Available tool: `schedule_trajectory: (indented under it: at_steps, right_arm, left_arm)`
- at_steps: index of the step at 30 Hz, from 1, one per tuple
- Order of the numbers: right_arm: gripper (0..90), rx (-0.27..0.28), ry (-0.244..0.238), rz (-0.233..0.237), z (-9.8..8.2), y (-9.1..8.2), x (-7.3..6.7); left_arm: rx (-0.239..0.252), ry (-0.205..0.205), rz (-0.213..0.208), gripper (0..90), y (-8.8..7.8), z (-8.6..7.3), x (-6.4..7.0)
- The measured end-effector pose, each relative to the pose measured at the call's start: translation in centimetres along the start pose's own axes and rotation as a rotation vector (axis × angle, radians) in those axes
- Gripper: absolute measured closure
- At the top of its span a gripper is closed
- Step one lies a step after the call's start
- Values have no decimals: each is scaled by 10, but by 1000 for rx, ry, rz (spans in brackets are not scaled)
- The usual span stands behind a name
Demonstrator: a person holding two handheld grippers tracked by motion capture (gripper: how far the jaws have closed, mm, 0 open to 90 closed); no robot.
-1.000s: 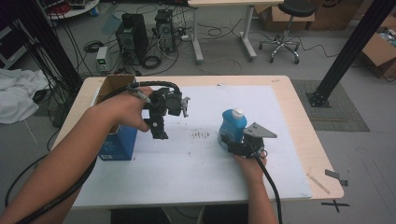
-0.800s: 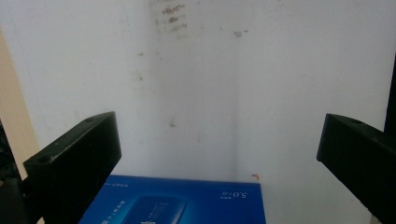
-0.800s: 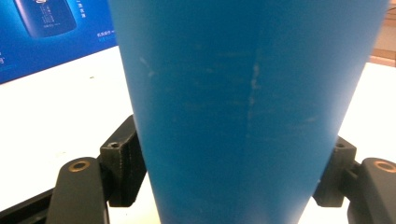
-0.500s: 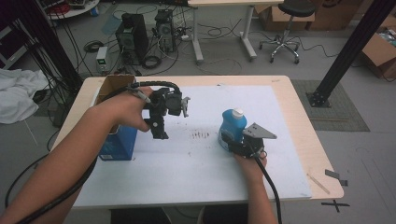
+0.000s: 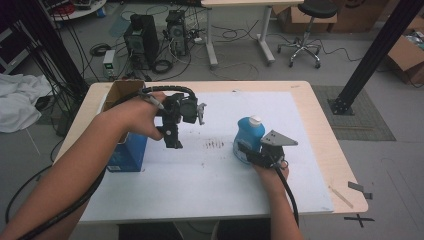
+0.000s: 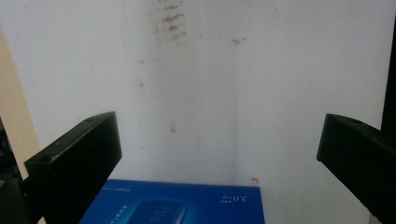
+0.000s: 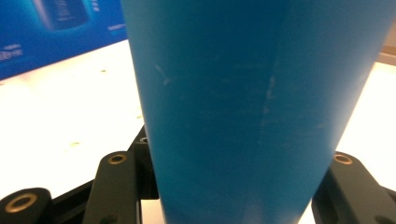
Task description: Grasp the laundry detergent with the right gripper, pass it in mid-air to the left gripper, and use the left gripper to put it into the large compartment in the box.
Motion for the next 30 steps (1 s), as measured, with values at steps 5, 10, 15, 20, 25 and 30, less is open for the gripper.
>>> schedule_trajectory:
  at_steps: [5,10,15,20,25,30]
  right_arm:
    - [461,22,-32,97,18,-14,-3]
    - [463,29,-85,207,34,-29,-10]
    - [463,30,-161,343,51,-39,-29]
    - [463,31,-217,435,61,-36,-51]
    - [462,24,-257,530,62,-23,-76]
    - [462,19,-277,595,57,-8,-96]
  left_arm:
    - [-4,6,-2,3,-4,4,1]
    - [-6,17,-15,3,-8,10,5]
    - [-14,35,-40,2,-11,18,11]
    - [-18,56,-58,1,-14,27,19]
    - [-25,73,-74,1,-18,33,30]
    - [-9,75,-91,1,-22,35,40]
Point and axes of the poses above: each handheld gripper's, and its own axes: y roughly forward along the jaws, z roughly out of its top, x roughly to its right, the point moved 7 cm from there along y, roughly forward along the jaws, and after that the axes turned 8 degrees about -y, right-handed, at the moved point
